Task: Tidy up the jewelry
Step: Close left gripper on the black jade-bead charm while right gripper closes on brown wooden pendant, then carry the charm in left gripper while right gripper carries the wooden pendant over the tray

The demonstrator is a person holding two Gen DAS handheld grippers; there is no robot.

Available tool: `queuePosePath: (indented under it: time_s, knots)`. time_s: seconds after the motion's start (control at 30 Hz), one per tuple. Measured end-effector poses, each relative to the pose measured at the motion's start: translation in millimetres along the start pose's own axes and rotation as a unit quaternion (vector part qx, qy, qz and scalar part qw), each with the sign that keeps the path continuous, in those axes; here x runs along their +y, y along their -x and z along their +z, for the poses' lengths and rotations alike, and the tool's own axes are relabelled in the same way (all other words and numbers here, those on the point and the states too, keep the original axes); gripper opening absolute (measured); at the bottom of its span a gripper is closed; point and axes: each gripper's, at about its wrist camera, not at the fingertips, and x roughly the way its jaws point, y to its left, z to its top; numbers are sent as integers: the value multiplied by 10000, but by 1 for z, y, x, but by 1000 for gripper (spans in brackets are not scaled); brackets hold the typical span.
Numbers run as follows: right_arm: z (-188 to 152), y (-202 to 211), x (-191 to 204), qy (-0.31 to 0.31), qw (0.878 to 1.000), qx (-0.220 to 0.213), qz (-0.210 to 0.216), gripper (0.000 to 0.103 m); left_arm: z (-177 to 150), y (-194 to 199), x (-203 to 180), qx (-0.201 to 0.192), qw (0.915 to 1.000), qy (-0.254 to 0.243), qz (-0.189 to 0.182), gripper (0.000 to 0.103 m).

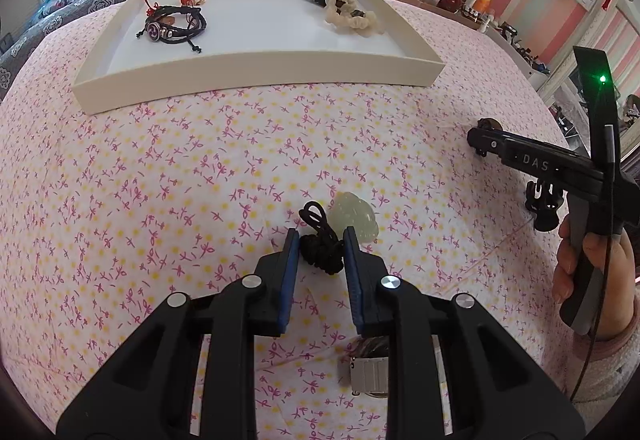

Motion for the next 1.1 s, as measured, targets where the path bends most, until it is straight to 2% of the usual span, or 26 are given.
queuePosePath:
  time_s: [0.1,0.2,0.47,0.5,0.67,0.97,1.1]
  knots:
    - [-1,3,-3,-31,10000,-22,68,37,0,0,0,-2,10000,-4,10,21]
    - [0,8,-4,-47,9999,-72,143,23,0,0,0,-18,10000,1,26,20]
    - [2,24,-3,-35,9991,-237,352,14,2,9,-1,-112,9999,-23,106,19]
    - [2,27,-2,-29,9989,-279,384,8,2,10,-1,-120,9999,-20,114,19]
    - [5,32,-3,14,9985,-331,445,8,7,20,2,-232,9995,-38,212,19]
    - [-12,21,2,118,9991,53,397,8,8,21,9,-222,9995,55,201,19]
    - [-14,23,-2,10,9991,-7,427,11,8,19,10,-193,9996,73,185,19]
